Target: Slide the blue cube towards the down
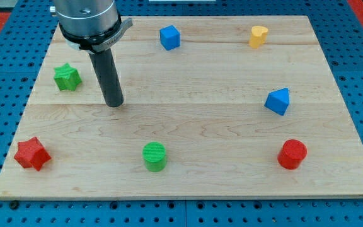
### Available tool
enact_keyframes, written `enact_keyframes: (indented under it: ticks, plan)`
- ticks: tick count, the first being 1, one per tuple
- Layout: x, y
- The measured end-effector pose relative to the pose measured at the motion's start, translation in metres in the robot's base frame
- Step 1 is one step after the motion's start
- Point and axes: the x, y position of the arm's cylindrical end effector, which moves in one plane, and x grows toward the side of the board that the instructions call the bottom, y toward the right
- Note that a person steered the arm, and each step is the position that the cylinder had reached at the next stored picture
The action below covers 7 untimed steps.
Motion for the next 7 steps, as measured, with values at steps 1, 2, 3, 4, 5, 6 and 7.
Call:
enact_keyframes:
  ticks: [1,2,3,4,5,6,7]
  plan:
    - [0.000,0.000]
    - [0.000,-0.001]
    - [-0.011,-0.008]
    - [-0.040,0.010]
    - [-0.084,0.074]
    - [-0.121,0.128]
    - [-0.181,0.143]
